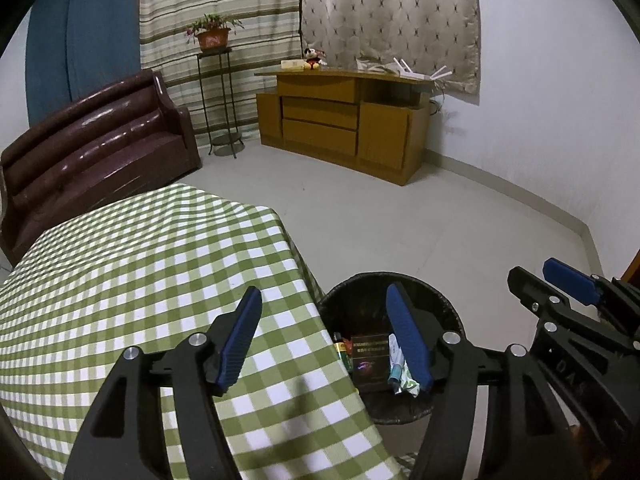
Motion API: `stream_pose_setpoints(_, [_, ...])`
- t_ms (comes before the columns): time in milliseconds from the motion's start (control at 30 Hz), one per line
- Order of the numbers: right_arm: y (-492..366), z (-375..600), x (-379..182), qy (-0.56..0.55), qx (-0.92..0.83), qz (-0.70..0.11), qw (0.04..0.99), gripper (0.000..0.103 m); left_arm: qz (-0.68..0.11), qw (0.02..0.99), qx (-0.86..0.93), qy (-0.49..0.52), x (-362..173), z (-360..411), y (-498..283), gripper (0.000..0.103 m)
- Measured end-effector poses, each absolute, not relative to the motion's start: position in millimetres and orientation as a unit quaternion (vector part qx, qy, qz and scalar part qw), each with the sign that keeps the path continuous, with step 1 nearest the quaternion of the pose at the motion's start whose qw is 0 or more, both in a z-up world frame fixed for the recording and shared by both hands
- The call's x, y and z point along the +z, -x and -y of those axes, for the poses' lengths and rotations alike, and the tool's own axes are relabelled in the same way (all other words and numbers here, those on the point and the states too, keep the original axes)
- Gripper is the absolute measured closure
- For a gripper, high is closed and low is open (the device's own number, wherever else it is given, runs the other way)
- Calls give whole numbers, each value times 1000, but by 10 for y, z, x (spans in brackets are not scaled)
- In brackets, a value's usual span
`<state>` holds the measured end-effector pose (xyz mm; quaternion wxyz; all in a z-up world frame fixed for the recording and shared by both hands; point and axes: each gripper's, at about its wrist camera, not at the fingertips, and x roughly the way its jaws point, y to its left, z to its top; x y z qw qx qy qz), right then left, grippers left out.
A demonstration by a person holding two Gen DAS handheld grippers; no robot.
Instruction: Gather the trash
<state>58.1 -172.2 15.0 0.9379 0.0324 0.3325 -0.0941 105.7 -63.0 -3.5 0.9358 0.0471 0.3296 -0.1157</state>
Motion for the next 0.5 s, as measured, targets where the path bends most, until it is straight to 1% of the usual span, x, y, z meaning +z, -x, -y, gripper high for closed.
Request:
stream_pose_setpoints(100, [-499, 1683, 207, -29, -95, -328, 939, 62, -324, 938, -112, -44, 17, 591, -980, 35])
stream_pose_setpoints(167, [-447, 1658, 240, -26, -96, -325, 941, 57, -319, 941, -109, -42, 68, 561, -918, 33])
stream_pose_setpoints(500, [-203, 1590, 423, -17, -96, -306, 947, 54, -292, 950, -104, -40, 269, 400, -589, 29])
